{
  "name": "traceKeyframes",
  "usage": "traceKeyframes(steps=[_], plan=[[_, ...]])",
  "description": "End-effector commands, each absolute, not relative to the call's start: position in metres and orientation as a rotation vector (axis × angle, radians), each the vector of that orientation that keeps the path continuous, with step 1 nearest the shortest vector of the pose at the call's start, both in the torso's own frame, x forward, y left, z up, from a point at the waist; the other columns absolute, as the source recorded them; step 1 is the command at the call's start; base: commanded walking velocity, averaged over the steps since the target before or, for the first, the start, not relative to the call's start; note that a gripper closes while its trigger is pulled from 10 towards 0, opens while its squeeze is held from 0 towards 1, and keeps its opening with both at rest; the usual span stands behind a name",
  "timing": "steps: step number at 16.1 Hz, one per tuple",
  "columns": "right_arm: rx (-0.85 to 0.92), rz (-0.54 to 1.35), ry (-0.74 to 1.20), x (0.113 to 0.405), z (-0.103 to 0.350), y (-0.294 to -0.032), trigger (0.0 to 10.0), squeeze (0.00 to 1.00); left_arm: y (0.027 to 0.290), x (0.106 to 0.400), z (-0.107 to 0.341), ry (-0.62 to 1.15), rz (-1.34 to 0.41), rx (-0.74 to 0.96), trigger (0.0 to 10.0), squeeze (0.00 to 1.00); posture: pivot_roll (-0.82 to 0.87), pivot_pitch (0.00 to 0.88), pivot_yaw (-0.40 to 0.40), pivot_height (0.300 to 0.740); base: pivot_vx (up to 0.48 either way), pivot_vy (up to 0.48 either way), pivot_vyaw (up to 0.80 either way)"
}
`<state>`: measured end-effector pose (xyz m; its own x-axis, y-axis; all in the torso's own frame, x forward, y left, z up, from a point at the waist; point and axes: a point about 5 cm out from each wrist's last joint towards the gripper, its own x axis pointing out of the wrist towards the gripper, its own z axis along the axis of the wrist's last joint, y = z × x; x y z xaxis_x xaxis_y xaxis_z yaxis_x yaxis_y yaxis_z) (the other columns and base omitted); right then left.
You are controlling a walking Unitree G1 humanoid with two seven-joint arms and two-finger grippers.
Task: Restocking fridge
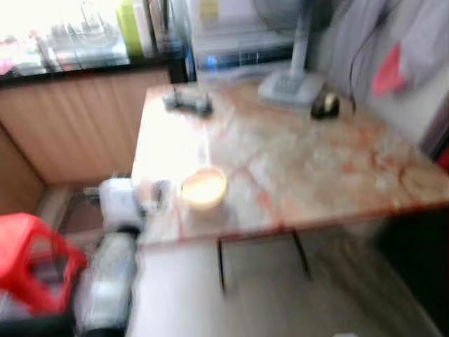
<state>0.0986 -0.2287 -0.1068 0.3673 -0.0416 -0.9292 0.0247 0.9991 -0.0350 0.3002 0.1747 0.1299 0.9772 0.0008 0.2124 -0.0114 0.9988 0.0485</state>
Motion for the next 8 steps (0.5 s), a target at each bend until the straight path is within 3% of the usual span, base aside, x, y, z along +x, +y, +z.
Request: traceKeyframes(steps=[1, 6, 8], plan=[[-0.007, -0.023, 1.161, 0.111, -0.105, -0.222, 10.0, 0.00, 0.185, 0.301, 0.136, -0.229, 0.029, 0.066, 10.0, 0.00, 0.02, 0.000, -0.003, 0.740, 0.311, 0.000, 0.00], [-0.008, -0.017, 1.162, 0.111, -0.105, -0.222, 10.0, 0.00, 0.178, 0.298, 0.131, -0.205, 0.013, 0.050, 10.0, 0.00, 0.03, 0.000, -0.013, 0.740, 0.298, 0.000, 0.00], [-0.013, -0.009, 1.165, 0.111, -0.105, -0.222, 10.0, 0.00, 0.177, 0.293, 0.120, -0.175, -0.012, 0.048, 10.0, 0.00, 0.03, 0.000, -0.010, 0.740, 0.000, 0.000, 0.00]])
